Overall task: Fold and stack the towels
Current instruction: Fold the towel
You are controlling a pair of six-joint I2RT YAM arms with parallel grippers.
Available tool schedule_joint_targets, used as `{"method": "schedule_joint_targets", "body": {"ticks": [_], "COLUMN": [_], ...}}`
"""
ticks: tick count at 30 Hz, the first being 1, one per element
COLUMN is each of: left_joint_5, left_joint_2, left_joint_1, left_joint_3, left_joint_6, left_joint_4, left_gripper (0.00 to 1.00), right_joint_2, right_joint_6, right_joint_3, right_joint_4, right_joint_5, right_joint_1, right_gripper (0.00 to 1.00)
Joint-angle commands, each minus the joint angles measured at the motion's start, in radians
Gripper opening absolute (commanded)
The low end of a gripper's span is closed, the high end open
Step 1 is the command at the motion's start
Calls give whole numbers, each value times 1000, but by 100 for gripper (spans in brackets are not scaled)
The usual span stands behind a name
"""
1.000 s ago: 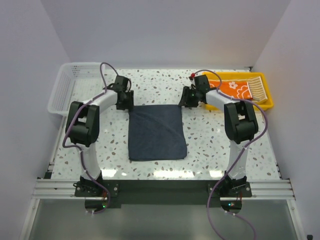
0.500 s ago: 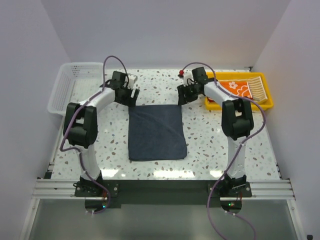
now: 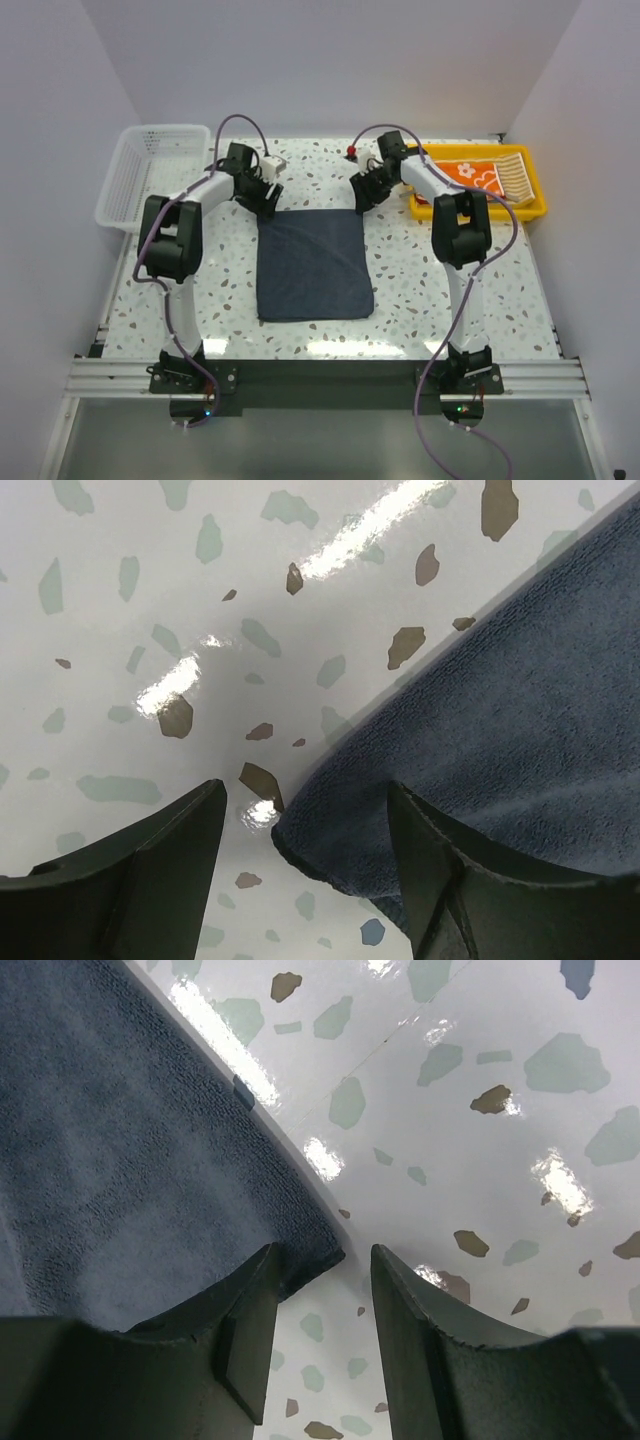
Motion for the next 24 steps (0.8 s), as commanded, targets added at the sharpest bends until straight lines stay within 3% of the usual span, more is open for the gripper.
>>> {"method": "schedule_joint_targets", "body": {"ticks": [1,14,16,20,24], "left_joint_5": [39,85,81,76,97], "left_joint_2": [22,85,93,91,84], "left_joint_1": [11,19,22,34,46], "left_joint_3": [48,96,100,97,91], "left_joint_6": [64,116,127,141,149], "left_joint_4": [-33,-125,-151,-182,-186], "left_gripper": [70,67,66,63,57], "right_joint_2": [31,125,130,125,117], "right_joint_6": [-76,-198,-208,-205,-207], "right_joint_3": [67,185,184,163,146], "right_joint_4": [-85,-233,-240,-230,-225], "right_joint_5": [-42,-57,-57,-40,-25], "right_joint_1": [3,33,36,37,37], "right_gripper": [45,32,27,7,0]}}
